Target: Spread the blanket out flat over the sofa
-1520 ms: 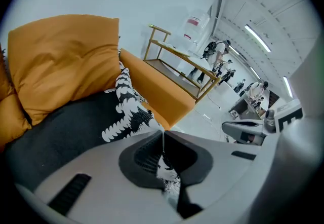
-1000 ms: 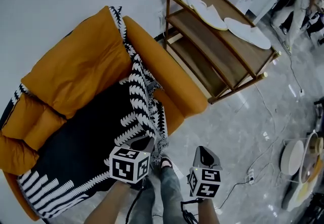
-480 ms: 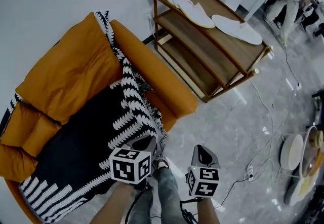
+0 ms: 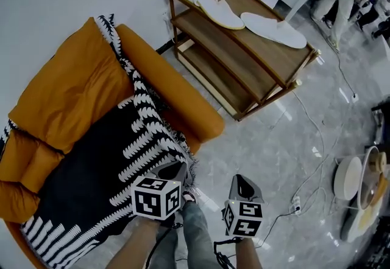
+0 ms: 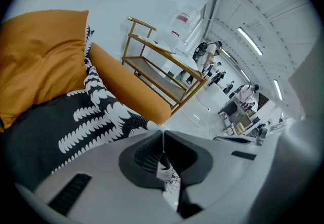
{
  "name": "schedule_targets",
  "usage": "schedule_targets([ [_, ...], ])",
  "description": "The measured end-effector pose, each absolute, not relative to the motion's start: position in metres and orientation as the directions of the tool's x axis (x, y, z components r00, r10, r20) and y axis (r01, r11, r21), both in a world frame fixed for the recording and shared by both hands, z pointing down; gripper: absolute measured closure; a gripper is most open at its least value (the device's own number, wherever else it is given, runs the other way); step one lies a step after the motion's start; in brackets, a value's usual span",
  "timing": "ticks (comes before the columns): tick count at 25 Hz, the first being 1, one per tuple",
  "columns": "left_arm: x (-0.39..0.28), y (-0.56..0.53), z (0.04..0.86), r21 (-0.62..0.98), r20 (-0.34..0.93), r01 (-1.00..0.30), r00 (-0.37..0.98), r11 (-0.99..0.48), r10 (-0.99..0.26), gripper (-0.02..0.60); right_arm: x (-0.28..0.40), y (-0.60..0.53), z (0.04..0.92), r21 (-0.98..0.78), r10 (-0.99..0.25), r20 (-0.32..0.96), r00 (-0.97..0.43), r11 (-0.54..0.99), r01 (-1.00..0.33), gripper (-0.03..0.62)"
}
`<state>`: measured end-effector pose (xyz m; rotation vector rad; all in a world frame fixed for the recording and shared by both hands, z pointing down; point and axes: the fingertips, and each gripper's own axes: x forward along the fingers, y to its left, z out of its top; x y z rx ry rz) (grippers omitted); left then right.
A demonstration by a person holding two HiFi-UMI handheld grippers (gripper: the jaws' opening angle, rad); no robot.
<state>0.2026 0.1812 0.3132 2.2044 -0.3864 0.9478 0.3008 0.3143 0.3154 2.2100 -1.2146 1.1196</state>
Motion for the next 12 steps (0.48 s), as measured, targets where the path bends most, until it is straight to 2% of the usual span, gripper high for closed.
schedule_targets([
  [12, 0.241, 0.194, 0.33, 0.467, 0.747, -0.484, 0.664, -0.74, 0.037, 0.571, 0.339, 0.341, 0.324, -0.039, -0.492, 0.802, 0.338, -0.607, -0.794, 0.589],
])
